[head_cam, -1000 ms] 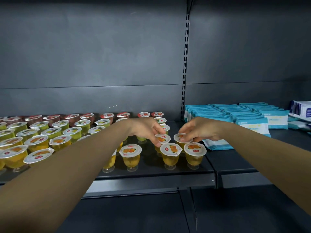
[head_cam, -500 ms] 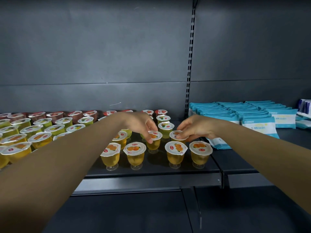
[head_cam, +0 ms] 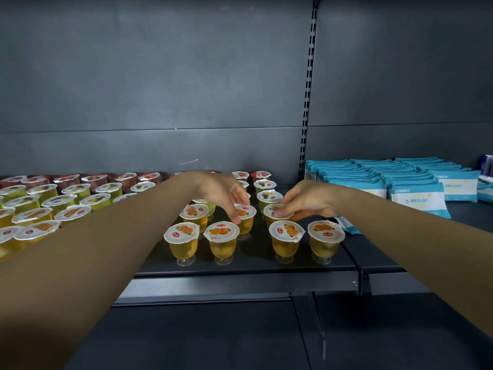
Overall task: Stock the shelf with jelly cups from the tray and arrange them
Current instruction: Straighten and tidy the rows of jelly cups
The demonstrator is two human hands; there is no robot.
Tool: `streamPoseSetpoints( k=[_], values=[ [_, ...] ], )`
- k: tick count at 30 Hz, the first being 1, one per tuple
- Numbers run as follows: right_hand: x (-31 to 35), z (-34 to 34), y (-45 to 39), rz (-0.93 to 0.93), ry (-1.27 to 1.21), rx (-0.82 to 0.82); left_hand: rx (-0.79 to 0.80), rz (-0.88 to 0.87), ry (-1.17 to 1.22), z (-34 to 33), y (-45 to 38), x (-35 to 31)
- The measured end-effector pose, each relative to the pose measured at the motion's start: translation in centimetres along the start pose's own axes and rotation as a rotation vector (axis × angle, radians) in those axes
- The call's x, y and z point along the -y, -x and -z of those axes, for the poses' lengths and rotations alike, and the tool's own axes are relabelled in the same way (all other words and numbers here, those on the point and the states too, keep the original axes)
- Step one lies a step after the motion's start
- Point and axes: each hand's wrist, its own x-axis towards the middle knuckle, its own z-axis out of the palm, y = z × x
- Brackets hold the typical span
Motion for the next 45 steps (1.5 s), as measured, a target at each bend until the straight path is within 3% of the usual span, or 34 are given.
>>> streamPoseSetpoints(
  k=[35, 38, 42, 45],
  values=[
    [1.2, -0.8, 1.0, -0.025, 0.057, -0.032, -0.039, 0.073, -0.029, -0.3, 1.0, 0.4],
    [2.1, -0.1, 1.5, 0.017, 0.178, -0.107, -0.079, 0.087, -0.038, 0.5, 1.8, 0.1],
    [5.4, 0.7, 3.7, 0.165, 0.653, -0.279, -0.145, 0.13, -0.086, 2.7, 4.1, 0.3],
    [8.2, 0.2, 5.7, 0.257, 0.837, -0.341, -0.218, 0.187, -0.176, 4.4, 6.5, 1.4]
  ],
)
